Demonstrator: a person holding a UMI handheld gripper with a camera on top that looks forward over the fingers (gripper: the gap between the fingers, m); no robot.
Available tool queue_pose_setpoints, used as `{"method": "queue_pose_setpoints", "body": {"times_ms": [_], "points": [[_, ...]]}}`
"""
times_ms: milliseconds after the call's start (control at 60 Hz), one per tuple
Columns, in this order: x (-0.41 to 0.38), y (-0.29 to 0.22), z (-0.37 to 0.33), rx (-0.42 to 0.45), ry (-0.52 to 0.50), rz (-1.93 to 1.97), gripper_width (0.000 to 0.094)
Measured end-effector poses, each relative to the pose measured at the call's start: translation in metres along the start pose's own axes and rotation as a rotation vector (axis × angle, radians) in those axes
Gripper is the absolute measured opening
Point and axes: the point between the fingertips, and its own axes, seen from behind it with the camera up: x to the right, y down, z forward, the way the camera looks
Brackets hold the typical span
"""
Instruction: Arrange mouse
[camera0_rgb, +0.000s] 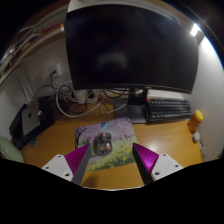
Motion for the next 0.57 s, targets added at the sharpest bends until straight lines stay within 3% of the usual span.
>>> {"method": "queue_pose_setpoints", "body": {"times_ms": [283,567], "points": [[0.041,0.038,-0.109,-0.043,0.079,0.027,0.0851],[0.065,0.043,-0.125,-0.007,0.135,0.007,0.085]]}}
